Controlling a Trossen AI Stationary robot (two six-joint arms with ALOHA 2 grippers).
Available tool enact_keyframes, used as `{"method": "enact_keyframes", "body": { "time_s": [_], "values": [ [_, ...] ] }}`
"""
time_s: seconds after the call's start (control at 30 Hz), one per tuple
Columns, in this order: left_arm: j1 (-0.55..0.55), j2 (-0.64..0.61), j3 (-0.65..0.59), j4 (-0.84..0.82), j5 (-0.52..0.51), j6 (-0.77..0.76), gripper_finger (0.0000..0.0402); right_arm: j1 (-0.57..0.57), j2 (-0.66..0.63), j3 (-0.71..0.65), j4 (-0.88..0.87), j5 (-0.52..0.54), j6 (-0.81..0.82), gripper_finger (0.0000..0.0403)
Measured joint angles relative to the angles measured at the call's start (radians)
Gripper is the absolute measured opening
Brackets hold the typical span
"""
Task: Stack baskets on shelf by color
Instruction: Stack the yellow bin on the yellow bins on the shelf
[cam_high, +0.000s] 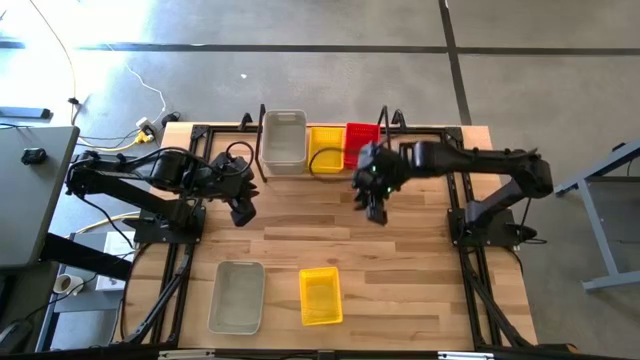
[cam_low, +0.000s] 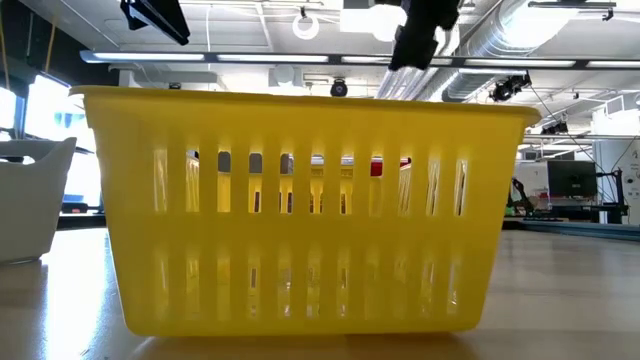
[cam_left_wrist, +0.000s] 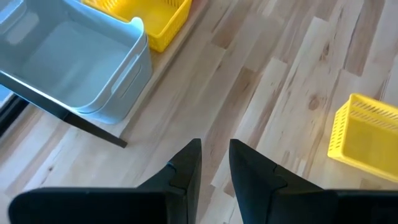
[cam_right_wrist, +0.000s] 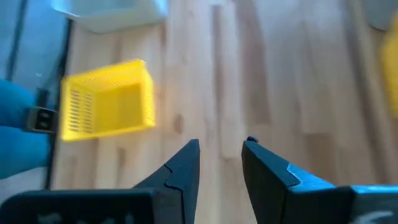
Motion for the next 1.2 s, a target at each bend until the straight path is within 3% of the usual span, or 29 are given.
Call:
{"method": "enact_keyframes", "body": {
  "time_s": [0.27,0.5,0.63,0.83,1.03,1.2],
  "values": [
    [0.000,0.000,0.000,0.000,0.001,0.006,0.0074,0.230,0.000,0.000,0.181,0.036,0.215,0.0105],
    [0.000,0.000,0.000,0.000,0.015,0.006,0.0074,0.395,0.000,0.000,0.411,0.215,0.391,0.0105],
    [0.000,0.000,0.000,0.001,0.053,0.005,0.0074,0.464,0.000,0.000,0.572,0.326,0.424,0.0105],
    [-0.001,0.000,0.000,0.001,0.135,-0.040,0.0074,0.518,0.000,0.000,0.732,0.409,0.407,0.0105],
    [-0.027,0.000,0.000,0.000,0.160,-0.092,0.0074,0.541,0.000,0.000,0.783,0.423,0.371,0.0105],
    [-0.070,0.000,0.000,0.000,0.162,-0.174,0.0074,0.549,0.018,0.001,0.667,0.416,0.478,0.0105]
  ]
}}
